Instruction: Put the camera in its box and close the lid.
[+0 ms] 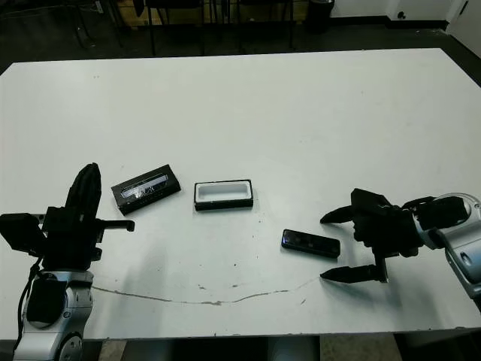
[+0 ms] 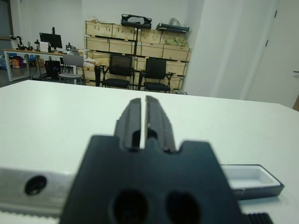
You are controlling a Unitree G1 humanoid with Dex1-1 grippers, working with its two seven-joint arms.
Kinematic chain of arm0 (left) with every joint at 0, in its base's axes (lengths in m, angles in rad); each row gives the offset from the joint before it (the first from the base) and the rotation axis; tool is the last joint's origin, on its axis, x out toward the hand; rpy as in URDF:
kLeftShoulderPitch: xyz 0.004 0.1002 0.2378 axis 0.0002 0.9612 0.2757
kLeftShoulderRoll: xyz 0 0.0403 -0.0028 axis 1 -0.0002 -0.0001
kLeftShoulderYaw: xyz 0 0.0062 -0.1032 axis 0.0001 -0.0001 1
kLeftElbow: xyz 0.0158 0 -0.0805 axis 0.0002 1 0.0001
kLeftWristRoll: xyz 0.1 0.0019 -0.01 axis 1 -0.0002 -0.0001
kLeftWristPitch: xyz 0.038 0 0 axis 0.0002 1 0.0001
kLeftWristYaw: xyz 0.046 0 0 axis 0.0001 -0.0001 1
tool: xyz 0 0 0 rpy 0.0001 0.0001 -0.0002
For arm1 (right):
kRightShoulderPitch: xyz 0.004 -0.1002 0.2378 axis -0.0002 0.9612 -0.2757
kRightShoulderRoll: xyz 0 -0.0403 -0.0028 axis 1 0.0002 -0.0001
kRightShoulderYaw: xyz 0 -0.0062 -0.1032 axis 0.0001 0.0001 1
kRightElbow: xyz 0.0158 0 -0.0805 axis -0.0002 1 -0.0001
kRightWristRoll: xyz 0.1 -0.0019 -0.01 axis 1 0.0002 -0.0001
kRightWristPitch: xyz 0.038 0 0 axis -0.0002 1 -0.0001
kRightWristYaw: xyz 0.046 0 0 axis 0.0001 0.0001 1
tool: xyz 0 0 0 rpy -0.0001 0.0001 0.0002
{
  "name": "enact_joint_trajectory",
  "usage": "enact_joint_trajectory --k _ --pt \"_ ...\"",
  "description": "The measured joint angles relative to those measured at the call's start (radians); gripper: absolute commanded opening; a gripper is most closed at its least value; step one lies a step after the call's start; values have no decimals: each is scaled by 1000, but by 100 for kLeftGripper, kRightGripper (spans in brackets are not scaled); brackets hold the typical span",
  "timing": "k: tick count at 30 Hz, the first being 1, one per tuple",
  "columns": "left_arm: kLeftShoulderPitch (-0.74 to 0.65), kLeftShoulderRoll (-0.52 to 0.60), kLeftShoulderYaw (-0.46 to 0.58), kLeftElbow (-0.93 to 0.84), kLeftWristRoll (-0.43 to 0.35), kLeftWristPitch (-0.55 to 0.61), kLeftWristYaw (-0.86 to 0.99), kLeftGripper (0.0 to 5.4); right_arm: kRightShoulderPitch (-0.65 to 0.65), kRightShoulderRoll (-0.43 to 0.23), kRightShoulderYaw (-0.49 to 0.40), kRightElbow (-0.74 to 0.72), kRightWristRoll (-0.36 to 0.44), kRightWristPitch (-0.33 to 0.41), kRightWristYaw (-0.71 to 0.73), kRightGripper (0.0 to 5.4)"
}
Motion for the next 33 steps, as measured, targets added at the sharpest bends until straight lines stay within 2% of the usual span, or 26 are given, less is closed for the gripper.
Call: enact_joint_trajectory --k 5,8,11,14,16,20,26,33 --pt "1 0 0 0 0 0 0 0 49 0 -30 -30 -1 -24 -39 539" --pt "1 0 1 0 0 -1 0 0 86 1 -49 -58 -5 -67 -72 507" --pt "1 0 2 0 0 -1 0 0 108 0 -57 -96 -22 -86 -102 455" --pt "2 -1 1 0 0 -1 0 0 122 0 -65 -145 -17 -18 -125 399" --pt "2 -1 1 0 1 -2 0 0 129 0 -75 -157 -11 0 -129 363" --pt "2 -1 2 0 1 -6 0 0 140 9 -85 -140 -4 -24 -132 291" --pt "2 -1 3 0 -2 -6 0 0 120 10 -67 -123 -49 -47 -130 179" --pt "4 -1 7 -1 -3 -4 0 0 120 -27 -65 -175 -60 -44 -98 65"
